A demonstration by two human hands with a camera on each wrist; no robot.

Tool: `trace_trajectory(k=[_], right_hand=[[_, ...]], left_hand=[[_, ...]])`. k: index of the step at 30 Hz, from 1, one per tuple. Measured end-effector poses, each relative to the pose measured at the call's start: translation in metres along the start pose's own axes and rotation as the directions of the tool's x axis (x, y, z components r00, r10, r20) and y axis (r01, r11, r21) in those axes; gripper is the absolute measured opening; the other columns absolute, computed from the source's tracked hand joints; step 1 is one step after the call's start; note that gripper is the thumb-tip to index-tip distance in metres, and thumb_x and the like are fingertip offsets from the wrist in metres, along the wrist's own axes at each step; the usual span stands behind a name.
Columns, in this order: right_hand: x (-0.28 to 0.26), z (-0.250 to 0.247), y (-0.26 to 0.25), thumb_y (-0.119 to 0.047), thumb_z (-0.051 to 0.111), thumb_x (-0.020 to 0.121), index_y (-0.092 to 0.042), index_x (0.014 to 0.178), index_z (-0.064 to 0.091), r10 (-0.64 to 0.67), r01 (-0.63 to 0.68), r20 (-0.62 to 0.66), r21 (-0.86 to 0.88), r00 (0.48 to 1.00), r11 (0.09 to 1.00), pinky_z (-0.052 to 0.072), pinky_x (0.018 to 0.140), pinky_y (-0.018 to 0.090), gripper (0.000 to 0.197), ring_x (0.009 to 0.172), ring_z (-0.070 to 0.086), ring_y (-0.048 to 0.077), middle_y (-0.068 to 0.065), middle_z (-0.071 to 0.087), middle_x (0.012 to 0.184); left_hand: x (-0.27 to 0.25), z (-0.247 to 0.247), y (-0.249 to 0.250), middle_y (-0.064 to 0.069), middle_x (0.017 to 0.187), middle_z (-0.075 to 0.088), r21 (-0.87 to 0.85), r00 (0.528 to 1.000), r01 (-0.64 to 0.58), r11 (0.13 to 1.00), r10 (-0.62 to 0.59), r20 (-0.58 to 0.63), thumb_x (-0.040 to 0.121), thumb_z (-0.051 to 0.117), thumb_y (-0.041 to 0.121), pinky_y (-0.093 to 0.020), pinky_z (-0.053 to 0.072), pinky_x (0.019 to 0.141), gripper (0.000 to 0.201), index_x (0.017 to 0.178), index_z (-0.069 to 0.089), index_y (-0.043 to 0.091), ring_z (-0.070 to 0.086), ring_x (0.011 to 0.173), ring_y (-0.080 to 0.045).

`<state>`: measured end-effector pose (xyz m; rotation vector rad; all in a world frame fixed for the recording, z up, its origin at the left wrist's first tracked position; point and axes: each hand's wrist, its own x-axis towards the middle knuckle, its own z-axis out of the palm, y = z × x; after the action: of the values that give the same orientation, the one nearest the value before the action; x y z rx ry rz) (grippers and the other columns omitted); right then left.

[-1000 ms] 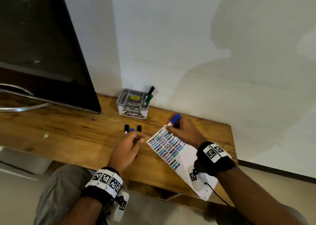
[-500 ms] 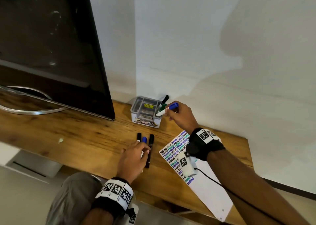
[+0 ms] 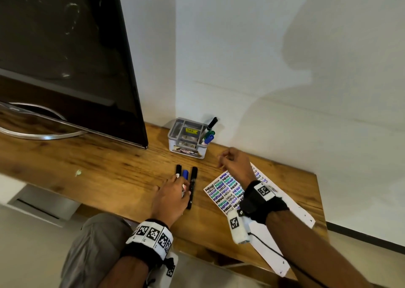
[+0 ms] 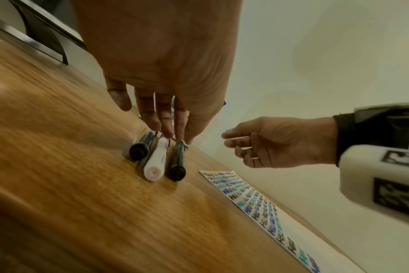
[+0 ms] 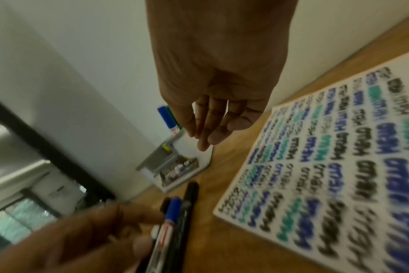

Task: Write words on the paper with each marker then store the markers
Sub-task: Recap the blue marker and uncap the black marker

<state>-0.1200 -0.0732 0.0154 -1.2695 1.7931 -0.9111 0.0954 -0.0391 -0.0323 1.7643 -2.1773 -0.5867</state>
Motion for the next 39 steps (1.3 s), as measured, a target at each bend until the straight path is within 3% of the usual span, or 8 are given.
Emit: trace_trajectory(k=[4, 10, 14, 22, 25, 28, 34, 39], right_hand=[[-0.013, 0.033, 0.023, -0.025, 0.066, 0.094, -0.016, 0.094, 0.067, 0.067, -0.036, 0.139, -0.214, 0.988, 0.976, 0.061, 0.080, 0.040, 0.010, 0.082, 0.071, 0.018, 0.002, 0.074, 0.088], [-0.010, 0.081, 0.018, -0.058, 0.067, 0.082, -0.021, 0.085, 0.065, 0.107, -0.020, 0.169, -0.450, 0.980, 0.893, 0.051, 0.069, 0.034, 0.037, 0.081, 0.065, 0.020, -0.001, 0.067, 0.084], [-0.005, 0.095, 0.021, -0.071, 0.062, 0.073, -0.019, 0.095, 0.064, 0.176, -0.080, 0.150, -0.495, 0.973, 0.865, 0.056, 0.080, 0.043, 0.056, 0.086, 0.067, 0.026, 0.004, 0.070, 0.091], [-0.023, 0.058, 0.014, -0.043, 0.066, 0.086, -0.020, 0.085, 0.064, 0.131, -0.057, 0.163, -0.395, 0.978, 0.917, 0.047, 0.065, 0.032, 0.023, 0.082, 0.064, 0.020, 0.001, 0.067, 0.084], [-0.043, 0.032, 0.014, -0.039, 0.069, 0.084, -0.021, 0.088, 0.062, 0.012, 0.085, 0.236, -0.398, 0.972, 0.914, 0.052, 0.069, 0.035, 0.020, 0.078, 0.063, 0.015, -0.002, 0.067, 0.083], [-0.065, 0.012, 0.018, -0.033, 0.072, 0.080, -0.021, 0.085, 0.058, -0.065, 0.218, 0.322, -0.465, 0.944, 0.858, 0.054, 0.069, 0.038, 0.020, 0.076, 0.064, 0.017, -0.002, 0.067, 0.081], [-0.088, -0.010, 0.032, -0.029, 0.075, 0.080, -0.027, 0.088, 0.049, -0.136, 0.292, 0.331, -0.483, 0.934, 0.825, 0.045, 0.060, 0.026, 0.027, 0.075, 0.060, 0.013, -0.004, 0.064, 0.086], [-0.096, -0.013, 0.041, -0.024, 0.065, 0.091, -0.023, 0.111, 0.057, -0.207, 0.352, 0.358, -0.408, 0.910, 0.842, 0.046, 0.078, 0.027, 0.022, 0.091, 0.058, 0.013, -0.003, 0.063, 0.106]], left_hand=[[-0.001, 0.000, 0.001, 0.008, 0.116, 0.058, -0.016, 1.000, -0.002, 1.000, 0.002, -0.017, 0.094, 0.055, 0.037, -0.041, 0.035, 0.097, 0.022, 0.115, 0.055, 0.030, 0.052, 0.114, -0.015], [-0.001, -0.004, -0.002, 0.011, 0.110, 0.059, -0.080, 0.998, 0.026, 0.996, -0.031, -0.053, 0.097, 0.051, 0.032, -0.039, 0.034, 0.095, 0.018, 0.114, 0.055, 0.029, 0.055, 0.109, -0.013], [0.000, -0.006, -0.005, 0.012, 0.105, 0.059, -0.104, 0.996, 0.025, 0.994, -0.033, -0.080, 0.096, 0.051, 0.030, -0.035, 0.033, 0.092, 0.014, 0.110, 0.054, 0.030, 0.056, 0.103, -0.012], [0.005, -0.004, -0.002, 0.012, 0.103, 0.059, -0.299, 0.997, 0.006, 0.954, -0.031, -0.076, 0.097, 0.053, 0.030, -0.041, 0.047, 0.090, 0.011, 0.108, 0.052, 0.030, 0.058, 0.096, -0.010], [0.003, -0.008, 0.006, 0.008, 0.111, 0.062, -0.606, 0.998, 0.060, 0.793, -0.046, 0.039, 0.101, 0.050, 0.038, -0.035, 0.048, 0.090, 0.021, 0.119, 0.053, 0.030, 0.059, 0.104, -0.011], [0.002, -0.010, 0.013, -0.001, 0.103, 0.067, -0.758, 0.992, 0.063, 0.649, 0.041, 0.118, 0.099, 0.051, 0.043, -0.039, 0.053, 0.087, 0.026, 0.122, 0.058, 0.033, 0.065, 0.095, -0.018], [-0.004, 0.001, 0.020, -0.001, 0.093, 0.072, -0.786, 0.956, 0.016, 0.619, 0.220, 0.193, 0.095, 0.063, 0.020, -0.035, 0.054, 0.073, 0.010, 0.104, 0.068, 0.023, 0.065, 0.077, -0.015], [-0.011, 0.007, 0.029, -0.005, 0.086, 0.071, -0.813, 0.949, 0.021, 0.582, 0.243, 0.199, 0.093, 0.064, 0.005, -0.026, 0.053, 0.065, 0.009, 0.101, 0.063, 0.010, 0.067, 0.076, -0.018]])
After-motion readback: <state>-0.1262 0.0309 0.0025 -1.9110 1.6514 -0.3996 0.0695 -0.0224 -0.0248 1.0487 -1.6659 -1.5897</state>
